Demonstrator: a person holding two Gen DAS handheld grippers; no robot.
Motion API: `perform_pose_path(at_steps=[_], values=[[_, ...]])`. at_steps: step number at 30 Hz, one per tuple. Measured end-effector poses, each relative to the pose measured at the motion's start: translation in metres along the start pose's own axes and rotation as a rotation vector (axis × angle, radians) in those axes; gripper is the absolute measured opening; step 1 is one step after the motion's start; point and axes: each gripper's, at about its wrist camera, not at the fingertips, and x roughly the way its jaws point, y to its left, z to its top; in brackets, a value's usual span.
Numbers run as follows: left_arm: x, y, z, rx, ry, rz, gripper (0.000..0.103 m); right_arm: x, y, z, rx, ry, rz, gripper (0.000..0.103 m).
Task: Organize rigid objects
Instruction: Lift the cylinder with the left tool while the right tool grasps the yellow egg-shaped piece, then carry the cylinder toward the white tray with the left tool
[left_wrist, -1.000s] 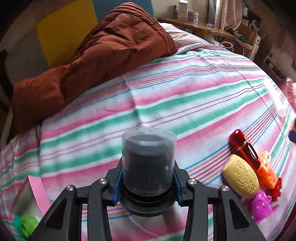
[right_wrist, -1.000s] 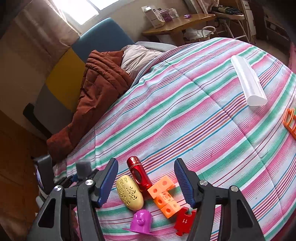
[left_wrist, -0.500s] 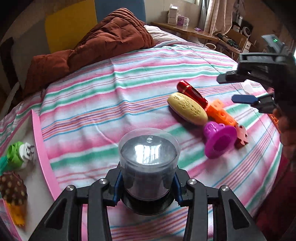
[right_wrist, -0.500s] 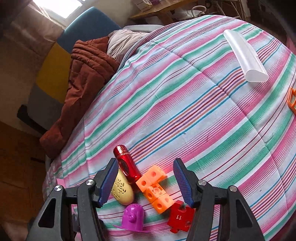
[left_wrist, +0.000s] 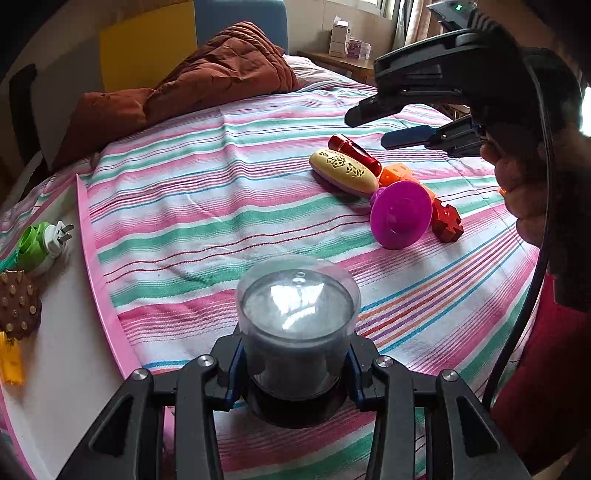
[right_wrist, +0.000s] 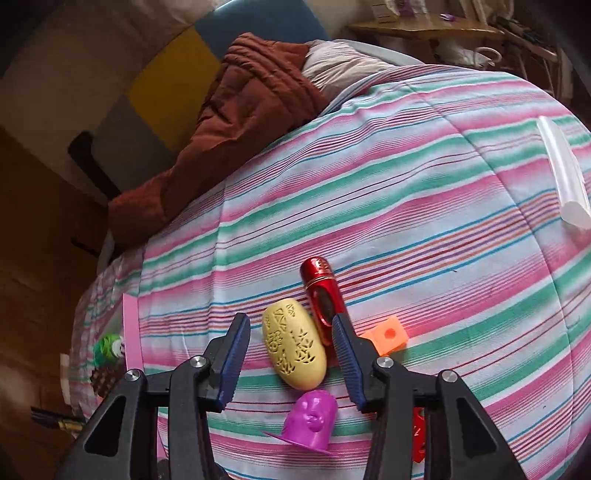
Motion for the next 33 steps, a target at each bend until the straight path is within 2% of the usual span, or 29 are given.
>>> perform_pose_path(at_steps=[5,12,15,19,25,33], values=[[0.003,0.002,-0.001,-0.006,-0.016,-0.014,0.044,0.02,0.027,-0.004,-0.144,0.038,-0.048,0.043],[0.007,0.008,0.0,-0.032,-0.014,-0.037,0.044,0.054,0.032,-0.01,-0.266,0.117,-0.215,0.045],[0.008,0.008,0.0,-0.033,-0.017,-0.033,0.044,0.064,0.031,-0.016,-0.289,0.158,-0.227,0.044],[0.009,0.007,0.0,-0.034,-0.019,-0.032,0.044,0.067,0.035,-0.021,-0.326,0.15,-0.254,0.044],[0.011,0.002,0.001,-0.019,-0.026,-0.03,0.044,0.069,0.031,-0.022,-0.32,0.156,-0.248,0.044],[0.01,0.002,0.002,-0.041,-0.025,-0.028,0.044,0.07,0.034,-0.033,-0.427,0.126,-0.284,0.044]])
